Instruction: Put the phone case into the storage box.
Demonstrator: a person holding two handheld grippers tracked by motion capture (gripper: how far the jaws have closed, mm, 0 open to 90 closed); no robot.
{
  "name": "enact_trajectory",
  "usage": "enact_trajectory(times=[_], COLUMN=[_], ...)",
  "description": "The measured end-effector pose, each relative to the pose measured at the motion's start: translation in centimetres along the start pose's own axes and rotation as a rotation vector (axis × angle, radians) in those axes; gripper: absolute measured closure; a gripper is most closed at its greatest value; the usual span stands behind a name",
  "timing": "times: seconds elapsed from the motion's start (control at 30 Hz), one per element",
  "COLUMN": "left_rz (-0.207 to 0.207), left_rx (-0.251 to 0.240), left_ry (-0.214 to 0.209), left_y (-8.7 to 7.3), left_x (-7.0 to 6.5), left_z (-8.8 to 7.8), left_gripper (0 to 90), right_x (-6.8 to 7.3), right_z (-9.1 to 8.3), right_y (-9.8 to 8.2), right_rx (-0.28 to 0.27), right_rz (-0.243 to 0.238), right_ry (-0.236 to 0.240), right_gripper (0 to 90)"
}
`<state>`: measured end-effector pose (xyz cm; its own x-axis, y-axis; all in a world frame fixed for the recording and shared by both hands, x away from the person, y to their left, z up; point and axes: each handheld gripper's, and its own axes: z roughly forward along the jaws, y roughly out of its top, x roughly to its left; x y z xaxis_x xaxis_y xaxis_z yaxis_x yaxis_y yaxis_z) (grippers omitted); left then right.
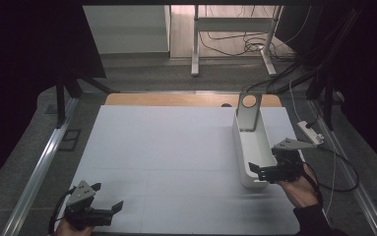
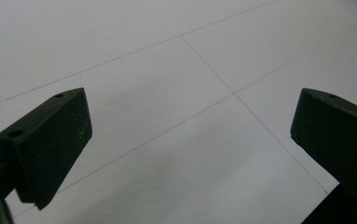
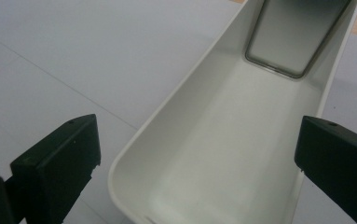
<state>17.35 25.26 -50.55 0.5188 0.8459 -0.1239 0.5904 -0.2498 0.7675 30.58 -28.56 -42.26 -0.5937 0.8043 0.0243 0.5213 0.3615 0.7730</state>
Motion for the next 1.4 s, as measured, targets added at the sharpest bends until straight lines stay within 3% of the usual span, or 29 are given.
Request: enact_trajectory(times=[0.8,1.4], left_rz=[0.000,-0.001], left_rx=[0.000,0.003], left_ry=[0.002,0.005], left_y=[0.0,0.0], left_x=[0.0,0.0], left_z=[0.0,0.0], left_gripper=[0.0,0.0], right_x=[0.5,0.8], right_z=[-3.1,-5.0], right_y=[-3.1,-6.9], right_rx=[-0.003,0.004], right_rz=[0.035,0.080], right_ry=[-0.038,-0.066], right_gripper=[0.0,0.0])
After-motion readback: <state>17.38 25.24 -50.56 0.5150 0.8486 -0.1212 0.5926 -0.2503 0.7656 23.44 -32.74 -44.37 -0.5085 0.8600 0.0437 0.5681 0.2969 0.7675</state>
